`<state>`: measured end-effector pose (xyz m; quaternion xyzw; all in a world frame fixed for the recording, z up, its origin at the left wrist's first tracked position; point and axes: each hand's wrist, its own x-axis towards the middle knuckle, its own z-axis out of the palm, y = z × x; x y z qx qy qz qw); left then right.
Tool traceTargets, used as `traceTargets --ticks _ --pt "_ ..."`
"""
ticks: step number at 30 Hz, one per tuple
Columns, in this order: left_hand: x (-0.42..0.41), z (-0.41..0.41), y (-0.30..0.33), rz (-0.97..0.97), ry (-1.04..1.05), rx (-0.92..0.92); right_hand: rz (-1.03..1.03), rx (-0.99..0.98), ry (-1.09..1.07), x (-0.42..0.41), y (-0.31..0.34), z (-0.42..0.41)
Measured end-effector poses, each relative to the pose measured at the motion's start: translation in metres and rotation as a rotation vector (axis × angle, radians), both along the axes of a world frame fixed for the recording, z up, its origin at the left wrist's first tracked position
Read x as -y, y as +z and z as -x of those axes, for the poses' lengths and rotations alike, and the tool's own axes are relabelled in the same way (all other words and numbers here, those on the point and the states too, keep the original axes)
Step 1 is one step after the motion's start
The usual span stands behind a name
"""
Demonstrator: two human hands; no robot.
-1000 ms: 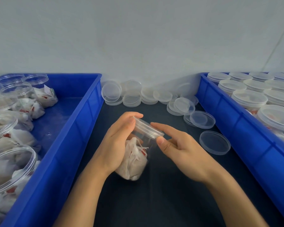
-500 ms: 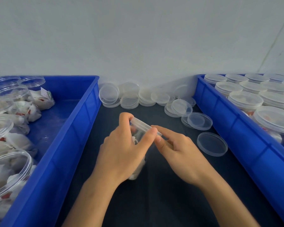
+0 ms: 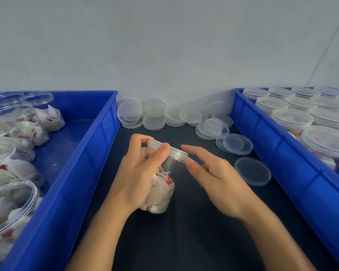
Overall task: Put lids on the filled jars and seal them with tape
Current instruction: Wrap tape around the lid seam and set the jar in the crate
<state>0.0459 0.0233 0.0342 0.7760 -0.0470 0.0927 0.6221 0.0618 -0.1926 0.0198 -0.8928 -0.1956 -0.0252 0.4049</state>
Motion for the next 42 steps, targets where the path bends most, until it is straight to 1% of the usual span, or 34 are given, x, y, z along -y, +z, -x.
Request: traceTargets --ticks 5,10,13,16,19,22,24,26,28,30,32,34,38,42 --pt "-0.002 -0.001 -0.002 0.004 -0.033 -0.002 -0.041 -0.050 0.016 0.001 0.003 -0.001" --pt "-0.006 -0.003 -0.004 0.032 -0.111 -0.010 -0.023 -0.096 0.051 0.003 0.005 0.001" --pt "-0.008 -0.004 -0.007 0.077 -0.175 -0.025 -0.021 -0.140 0.110 0.004 0.005 0.001" --pt "-0.004 -0.004 -0.010 0.112 -0.214 -0.061 -0.067 -0.195 0.174 0.006 0.010 0.004" --pt "0.002 -0.004 -0.012 0.025 -0.170 -0.068 -0.077 -0.200 0.140 0.008 0.014 0.006" --pt "0.007 -0.004 -0.008 -0.152 0.034 0.036 -0.082 -0.206 0.065 0.006 0.014 0.006" --pt "0.010 -0.003 -0.007 -0.207 0.120 0.084 -0.059 -0.170 0.019 0.003 0.014 0.007" --pt "0.016 -0.002 -0.008 -0.263 0.120 0.055 -0.029 -0.133 0.009 -0.001 0.015 0.009" --pt "0.019 -0.001 -0.010 -0.325 0.107 0.053 -0.029 -0.141 0.021 -0.003 0.016 0.010" --pt "0.019 -0.002 -0.012 -0.298 0.099 0.055 -0.139 -0.210 0.042 -0.002 0.015 0.009" --pt "0.016 -0.003 -0.013 -0.213 0.096 0.027 -0.236 -0.269 0.081 -0.002 0.014 0.009" --pt "0.013 -0.004 -0.013 -0.162 0.097 0.012 -0.230 -0.235 0.097 -0.002 0.011 0.009" --pt "0.007 -0.004 -0.012 -0.134 0.099 0.020 -0.187 -0.142 0.081 -0.003 0.011 0.007" --pt "0.006 -0.004 -0.010 -0.079 0.068 -0.002 -0.178 -0.138 0.042 0.002 0.008 0.003"
